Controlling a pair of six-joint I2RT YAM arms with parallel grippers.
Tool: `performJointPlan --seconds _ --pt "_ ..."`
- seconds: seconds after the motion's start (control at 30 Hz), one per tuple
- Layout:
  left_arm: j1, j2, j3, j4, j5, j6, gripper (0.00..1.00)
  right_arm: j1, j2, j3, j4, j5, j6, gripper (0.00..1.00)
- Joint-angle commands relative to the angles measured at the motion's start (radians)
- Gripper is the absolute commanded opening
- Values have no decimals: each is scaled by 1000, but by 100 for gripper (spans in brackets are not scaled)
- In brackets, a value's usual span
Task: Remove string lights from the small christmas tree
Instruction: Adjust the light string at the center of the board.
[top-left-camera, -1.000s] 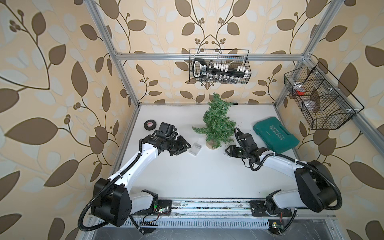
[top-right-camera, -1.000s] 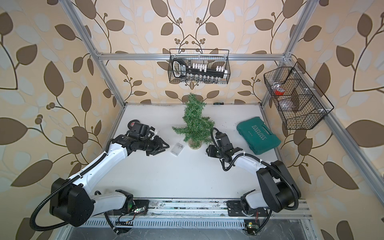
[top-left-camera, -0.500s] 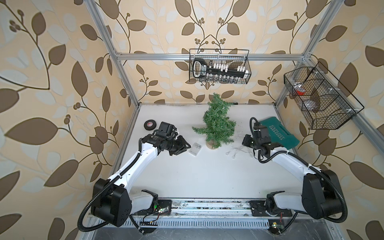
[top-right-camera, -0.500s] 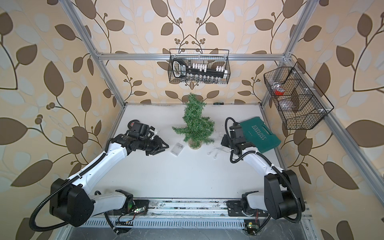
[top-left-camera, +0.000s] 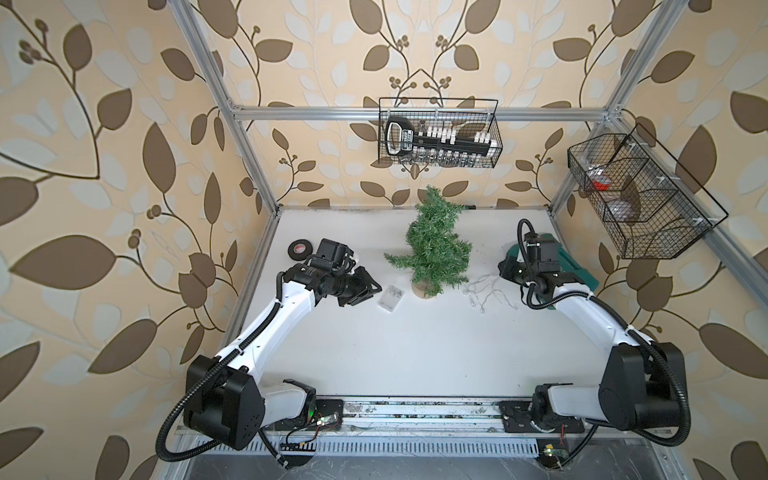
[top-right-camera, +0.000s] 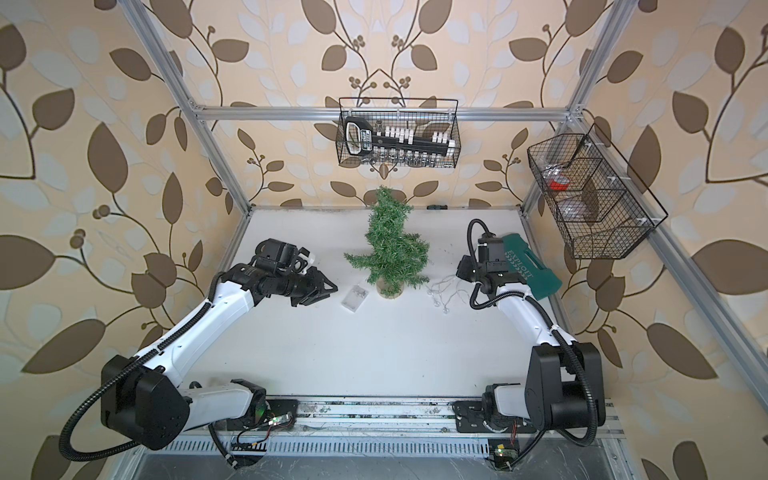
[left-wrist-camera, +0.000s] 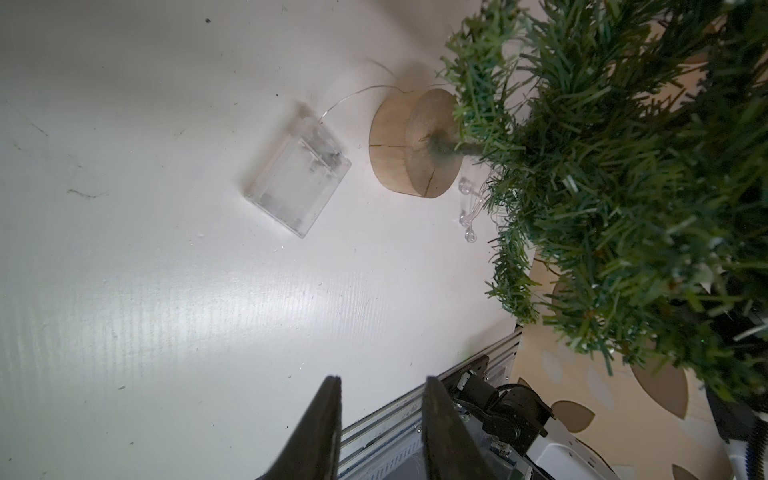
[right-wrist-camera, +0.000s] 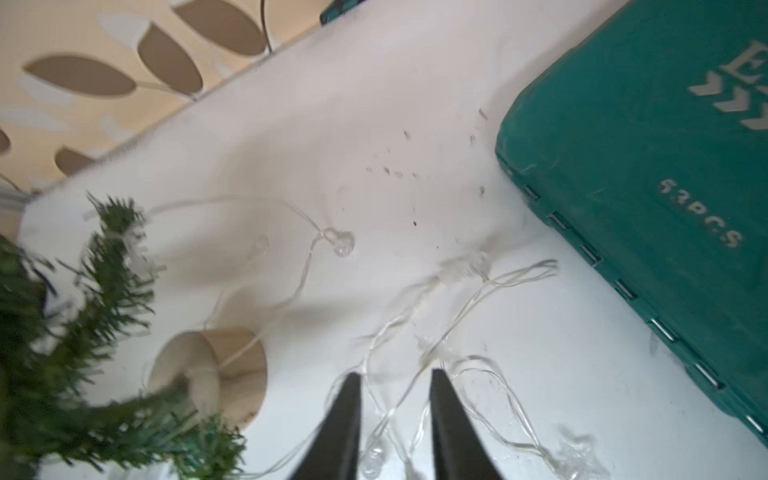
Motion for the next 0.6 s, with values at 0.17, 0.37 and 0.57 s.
performJointPlan --seconds 0.17,0.37,0.57 --pt "11 -10 -7 2 -11 28 34 99 -98 -183 148 -144 -109 48" --pt "11 5 -4 5 -2 29 34 156 -120 -330 404 -200 -102 49" --pt "11 13 10 -10 -4 40 34 186 -8 -316 508 -227 -77 48"
